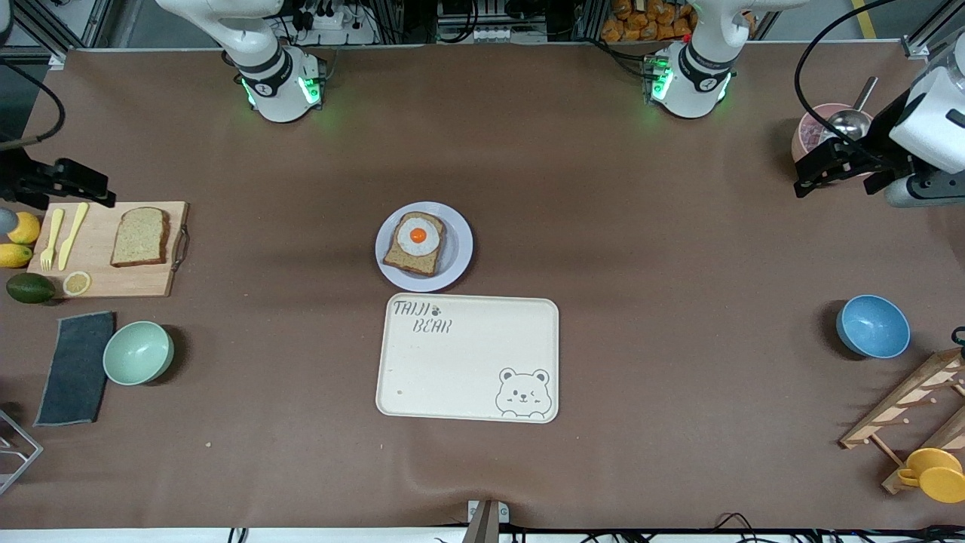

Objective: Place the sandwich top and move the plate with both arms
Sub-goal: 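Move the right gripper over the bread slice on the cutting board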

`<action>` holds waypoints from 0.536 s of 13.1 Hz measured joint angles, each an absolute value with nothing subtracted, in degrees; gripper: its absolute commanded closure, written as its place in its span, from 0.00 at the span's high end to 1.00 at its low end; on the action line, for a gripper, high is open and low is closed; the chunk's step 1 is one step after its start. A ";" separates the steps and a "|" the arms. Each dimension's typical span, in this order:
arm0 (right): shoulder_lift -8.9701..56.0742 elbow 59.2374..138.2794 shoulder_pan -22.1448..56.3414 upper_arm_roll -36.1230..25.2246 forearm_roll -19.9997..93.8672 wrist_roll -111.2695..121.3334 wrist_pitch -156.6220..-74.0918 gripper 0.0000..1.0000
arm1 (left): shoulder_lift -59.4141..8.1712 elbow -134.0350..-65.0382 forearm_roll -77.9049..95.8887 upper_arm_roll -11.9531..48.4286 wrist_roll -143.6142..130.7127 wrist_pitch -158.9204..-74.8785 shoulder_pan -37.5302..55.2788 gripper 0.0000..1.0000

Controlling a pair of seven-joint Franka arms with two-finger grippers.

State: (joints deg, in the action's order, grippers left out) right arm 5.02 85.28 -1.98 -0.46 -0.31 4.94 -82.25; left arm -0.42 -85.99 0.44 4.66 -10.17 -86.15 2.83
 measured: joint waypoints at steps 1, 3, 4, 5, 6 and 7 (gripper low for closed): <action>6.02 85.29 -1.69 -0.45 -0.31 4.92 -82.33 1.00 | -0.42 -85.99 0.44 4.85 -10.18 -86.07 2.86 1.00; 8.44 85.34 -1.68 -0.69 -0.31 4.91 -82.48 1.00 | -0.41 -85.99 0.44 5.27 -10.17 -85.98 2.85 1.00; 9.90 85.37 -1.74 -0.96 -0.32 4.91 -82.55 1.00 | -0.40 -85.99 0.44 5.37 -10.17 -85.92 2.85 1.00; 11.57 85.39 -1.93 -1.29 -0.37 4.91 -82.98 1.00 | -0.40 -85.99 0.44 5.48 -10.17 -85.88 2.86 1.00; 13.27 85.39 -2.38 -1.55 -0.37 4.91 -83.97 1.00 | -0.39 -85.99 0.44 5.58 -10.17 -85.85 2.86 1.00; 14.82 85.39 -3.17 -1.79 -0.36 4.91 -85.59 1.00 | -0.39 -85.99 0.44 5.64 -10.17 -85.84 2.86 1.00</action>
